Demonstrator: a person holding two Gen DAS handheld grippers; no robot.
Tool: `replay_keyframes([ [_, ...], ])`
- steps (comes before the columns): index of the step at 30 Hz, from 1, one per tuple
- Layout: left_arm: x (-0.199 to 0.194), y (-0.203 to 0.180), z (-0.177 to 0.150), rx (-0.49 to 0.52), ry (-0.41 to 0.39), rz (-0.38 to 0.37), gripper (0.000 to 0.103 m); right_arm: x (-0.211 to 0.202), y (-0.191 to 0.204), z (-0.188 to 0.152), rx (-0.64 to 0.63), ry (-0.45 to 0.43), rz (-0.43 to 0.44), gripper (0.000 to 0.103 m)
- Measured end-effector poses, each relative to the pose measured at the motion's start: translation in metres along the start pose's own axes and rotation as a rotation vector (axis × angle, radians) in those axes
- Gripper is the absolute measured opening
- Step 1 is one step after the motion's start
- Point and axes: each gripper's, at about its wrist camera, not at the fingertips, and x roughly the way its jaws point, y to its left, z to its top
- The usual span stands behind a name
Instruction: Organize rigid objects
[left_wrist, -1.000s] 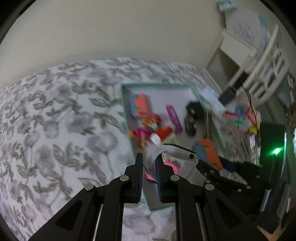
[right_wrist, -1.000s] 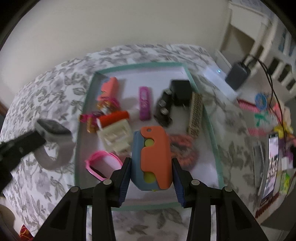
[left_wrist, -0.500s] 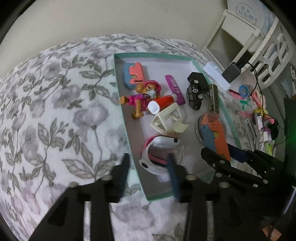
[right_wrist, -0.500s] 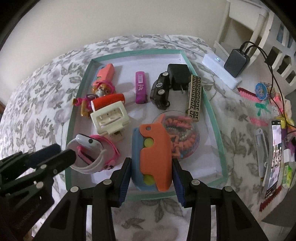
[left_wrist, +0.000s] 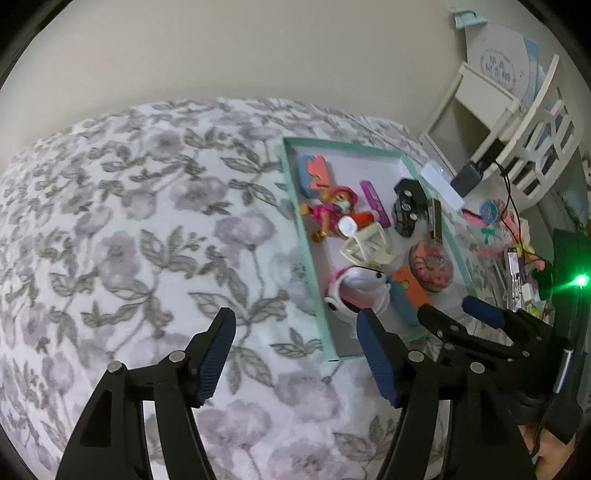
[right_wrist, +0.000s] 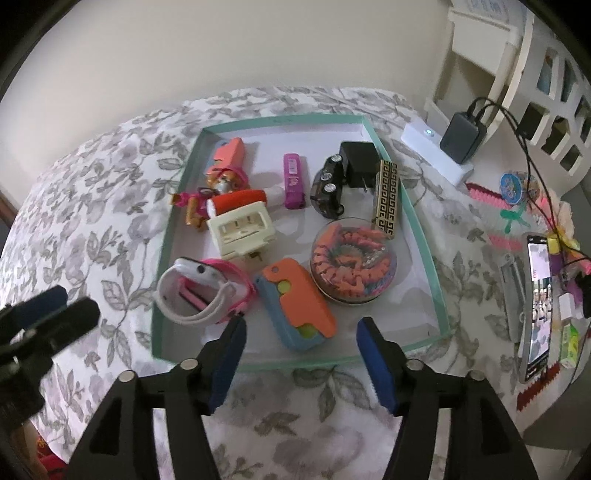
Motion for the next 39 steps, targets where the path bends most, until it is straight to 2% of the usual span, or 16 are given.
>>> replay_keyframes([
  [5, -0.027, 0.011, -0.007, 0.010, -0.084, 0.084, 0.076, -0.016, 0.009, -0.007, -0.018, -0.044, 0.008, 0.079],
  [14, -0.065, 0.026, -0.022, 0.001, -0.176, 0.120, 0.078, -0.037, 0.024, -0.022, -0.050, -0.090, 0.011, 0.101],
  [19, -0.080, 0.033, -0.029, -0.008, -0.204, 0.123, 0.078, -0.052, 0.026, -0.025, -0.044, -0.138, 0.002, 0.103],
  [25, -0.085, 0.031, -0.034, 0.019, -0.209, 0.214, 0.078, -0.071, 0.025, -0.026, -0.023, -0.206, 0.007, 0.103],
  [39, -0.084, 0.031, -0.037, 0.021, -0.185, 0.205, 0.078, -0.093, 0.024, -0.030, -0.009, -0.278, 0.012, 0.103],
])
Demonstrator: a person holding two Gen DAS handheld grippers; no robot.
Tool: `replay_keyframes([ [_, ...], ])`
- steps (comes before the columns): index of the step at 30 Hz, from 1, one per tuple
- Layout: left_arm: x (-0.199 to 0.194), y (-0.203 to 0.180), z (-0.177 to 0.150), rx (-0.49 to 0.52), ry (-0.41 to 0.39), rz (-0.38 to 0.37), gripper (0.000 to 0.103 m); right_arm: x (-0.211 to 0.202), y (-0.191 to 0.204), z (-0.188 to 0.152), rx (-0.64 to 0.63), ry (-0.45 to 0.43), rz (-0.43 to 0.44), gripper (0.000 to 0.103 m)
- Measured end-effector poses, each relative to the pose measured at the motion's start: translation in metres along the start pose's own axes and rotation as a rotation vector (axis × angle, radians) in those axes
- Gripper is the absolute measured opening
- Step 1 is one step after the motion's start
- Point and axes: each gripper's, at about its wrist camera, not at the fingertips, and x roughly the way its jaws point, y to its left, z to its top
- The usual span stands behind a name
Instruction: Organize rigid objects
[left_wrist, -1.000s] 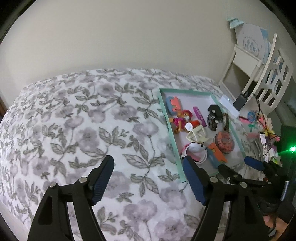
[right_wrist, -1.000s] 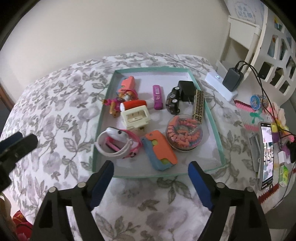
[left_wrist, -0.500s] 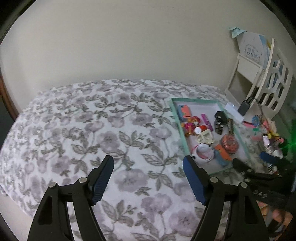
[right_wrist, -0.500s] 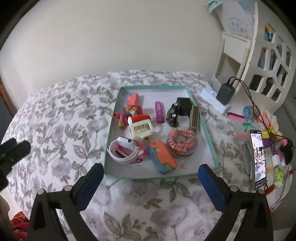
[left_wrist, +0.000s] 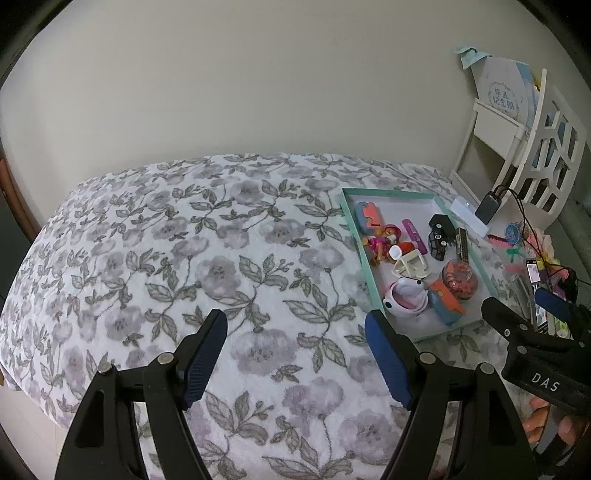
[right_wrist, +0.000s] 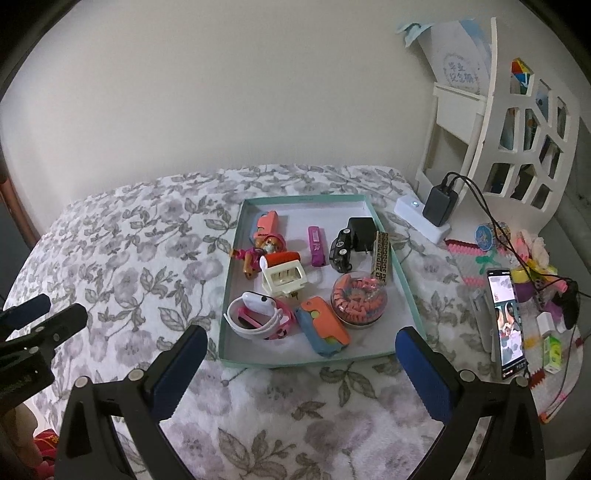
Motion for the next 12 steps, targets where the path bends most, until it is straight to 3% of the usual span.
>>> replay_keyframes([
  [12, -0.0023, 0.0010, -0.0004, -0.011, -0.029, 0.000, 0.078, 0.0011, -0.0006, 0.0015, -0.007, 0.005, 0.002, 0.103],
])
